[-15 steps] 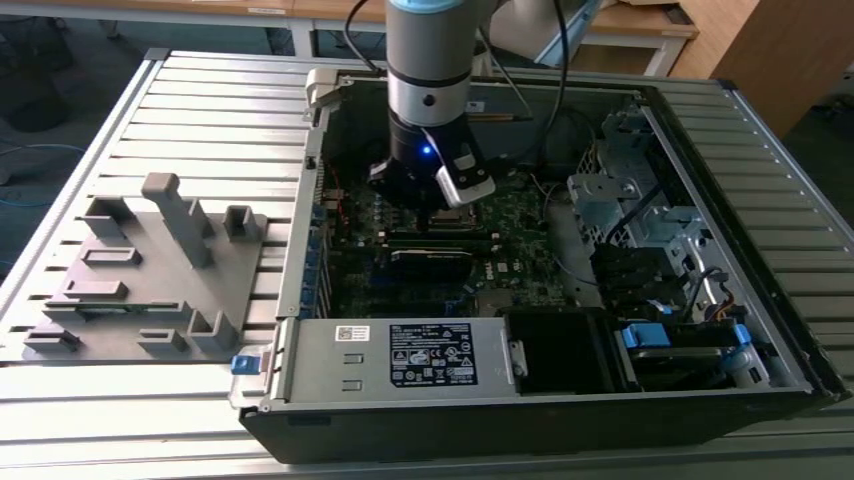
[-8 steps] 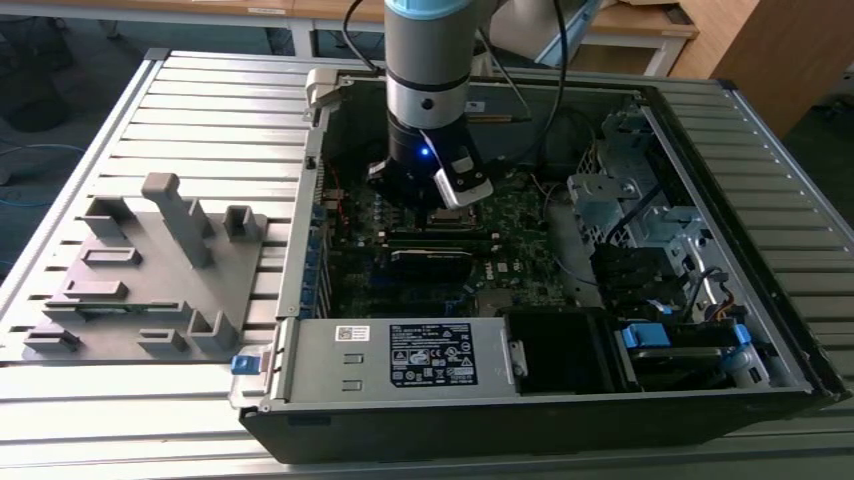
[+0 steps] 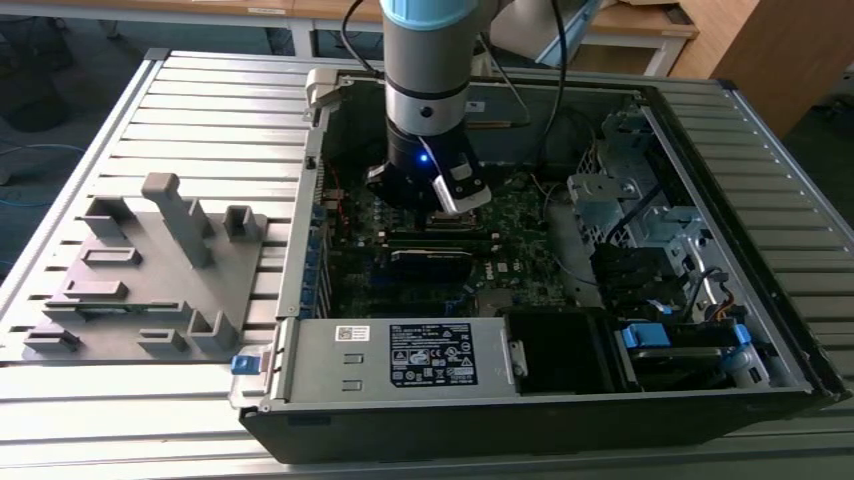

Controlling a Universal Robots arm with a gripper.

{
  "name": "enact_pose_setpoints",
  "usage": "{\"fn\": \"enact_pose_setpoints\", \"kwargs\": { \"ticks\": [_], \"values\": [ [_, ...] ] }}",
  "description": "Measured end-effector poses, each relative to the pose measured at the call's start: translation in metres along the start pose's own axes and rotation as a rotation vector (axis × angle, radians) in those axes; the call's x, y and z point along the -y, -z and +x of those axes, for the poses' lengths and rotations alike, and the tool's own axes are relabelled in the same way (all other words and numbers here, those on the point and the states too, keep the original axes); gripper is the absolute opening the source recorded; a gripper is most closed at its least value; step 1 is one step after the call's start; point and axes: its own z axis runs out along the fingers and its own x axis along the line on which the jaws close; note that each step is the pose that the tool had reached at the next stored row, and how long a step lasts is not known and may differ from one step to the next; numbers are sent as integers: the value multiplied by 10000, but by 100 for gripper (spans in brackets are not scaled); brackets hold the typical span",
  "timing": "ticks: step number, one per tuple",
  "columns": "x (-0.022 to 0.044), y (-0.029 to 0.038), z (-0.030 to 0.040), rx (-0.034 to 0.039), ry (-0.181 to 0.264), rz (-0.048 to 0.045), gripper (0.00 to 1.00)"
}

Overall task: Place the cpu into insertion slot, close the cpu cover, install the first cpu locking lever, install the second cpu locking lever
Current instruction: 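Install the second cpu locking lever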

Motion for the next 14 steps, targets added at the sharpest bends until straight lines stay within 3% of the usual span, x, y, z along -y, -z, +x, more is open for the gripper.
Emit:
{"fn": "enact_pose_setpoints", "kwargs": {
  "ticks": [14],
  "values": [
    [95, -35, 44, -68, -27, -708, 10]
  ]
}}
